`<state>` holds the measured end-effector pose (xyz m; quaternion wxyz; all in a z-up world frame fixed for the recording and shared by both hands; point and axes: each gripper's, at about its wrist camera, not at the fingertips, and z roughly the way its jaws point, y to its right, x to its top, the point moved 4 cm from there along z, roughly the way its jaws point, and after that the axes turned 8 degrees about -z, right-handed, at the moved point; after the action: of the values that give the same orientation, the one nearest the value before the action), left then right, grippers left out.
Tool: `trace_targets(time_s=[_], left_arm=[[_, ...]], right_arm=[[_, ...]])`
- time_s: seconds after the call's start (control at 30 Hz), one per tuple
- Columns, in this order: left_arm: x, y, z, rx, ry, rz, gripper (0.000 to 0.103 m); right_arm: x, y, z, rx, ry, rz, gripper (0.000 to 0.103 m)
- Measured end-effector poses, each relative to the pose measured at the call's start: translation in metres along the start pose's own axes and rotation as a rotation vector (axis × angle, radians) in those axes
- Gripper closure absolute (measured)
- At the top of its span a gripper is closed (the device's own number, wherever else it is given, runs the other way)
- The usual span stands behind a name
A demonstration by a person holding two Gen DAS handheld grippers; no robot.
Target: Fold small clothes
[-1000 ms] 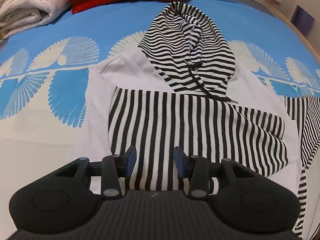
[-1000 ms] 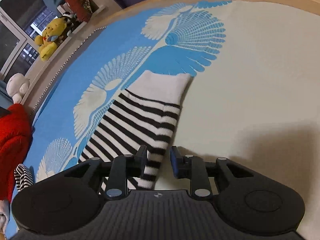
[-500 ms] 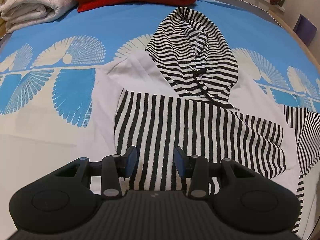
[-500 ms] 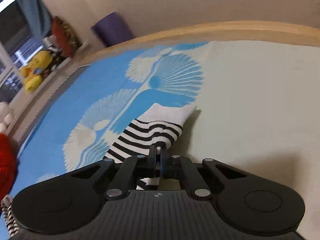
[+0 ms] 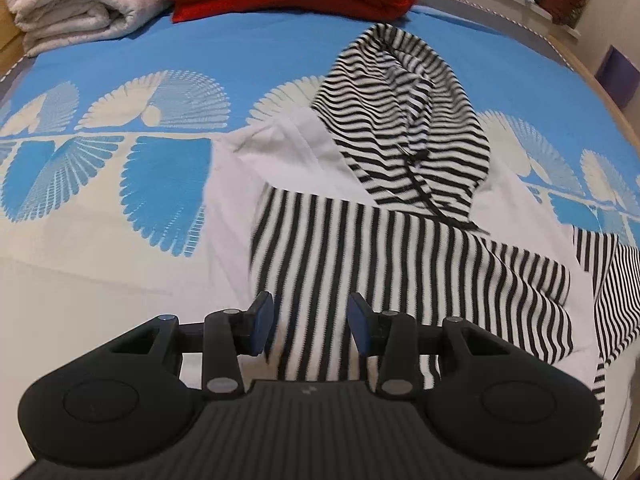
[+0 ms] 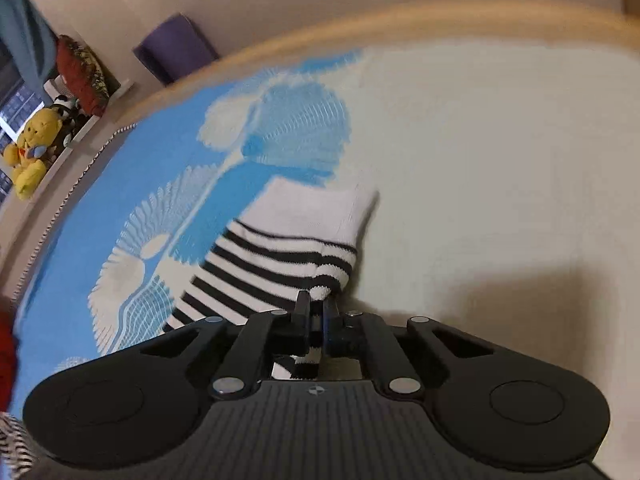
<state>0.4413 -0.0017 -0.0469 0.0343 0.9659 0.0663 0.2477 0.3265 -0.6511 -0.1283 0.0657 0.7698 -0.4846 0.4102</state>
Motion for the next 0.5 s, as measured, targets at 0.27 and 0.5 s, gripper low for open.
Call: trace_targets(time_s=[0.27,0.5], left_arm=[[0.017,-0.049,-0.016,0.009,0.033,-0.128,0.057],[0.029,-0.098,-0.028,0.000,0.038,-0.258,0.058]], right_arm=[[-0.066,-0.212,-0.165,0.426,0.429,-0.664,0.099],[-0.264,-0.321,-0.254,1.130,-0.233,-1.012,0.069]])
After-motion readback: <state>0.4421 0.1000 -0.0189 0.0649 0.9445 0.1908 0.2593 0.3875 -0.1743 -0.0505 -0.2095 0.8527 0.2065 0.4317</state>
